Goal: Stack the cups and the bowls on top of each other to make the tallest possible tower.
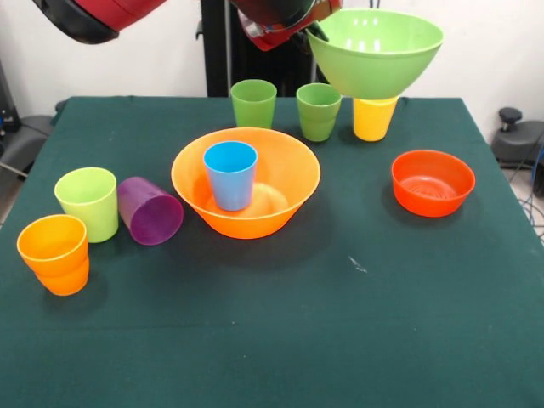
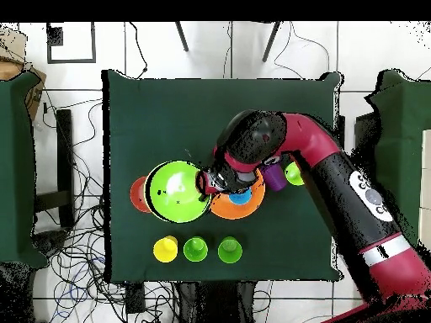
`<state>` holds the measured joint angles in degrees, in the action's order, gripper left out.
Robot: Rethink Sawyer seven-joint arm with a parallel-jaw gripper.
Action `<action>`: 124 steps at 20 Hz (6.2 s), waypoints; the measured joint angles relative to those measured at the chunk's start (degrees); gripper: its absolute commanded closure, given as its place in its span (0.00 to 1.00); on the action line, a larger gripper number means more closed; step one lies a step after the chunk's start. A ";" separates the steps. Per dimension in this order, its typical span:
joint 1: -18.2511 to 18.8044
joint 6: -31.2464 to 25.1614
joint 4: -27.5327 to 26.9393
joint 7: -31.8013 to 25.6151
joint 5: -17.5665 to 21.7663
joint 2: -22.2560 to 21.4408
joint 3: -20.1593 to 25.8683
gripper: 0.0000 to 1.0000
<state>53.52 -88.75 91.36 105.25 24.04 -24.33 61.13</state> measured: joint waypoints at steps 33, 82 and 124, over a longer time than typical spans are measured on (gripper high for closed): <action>-0.03 -14.41 -17.30 -9.06 0.30 4.73 1.48 1.00; 0.38 -17.91 -22.67 -17.41 6.63 2.18 1.49 1.00; 1.61 -18.55 -23.56 -22.30 7.79 0.20 1.49 1.00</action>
<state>55.13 -107.29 67.80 82.95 31.83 -24.13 62.61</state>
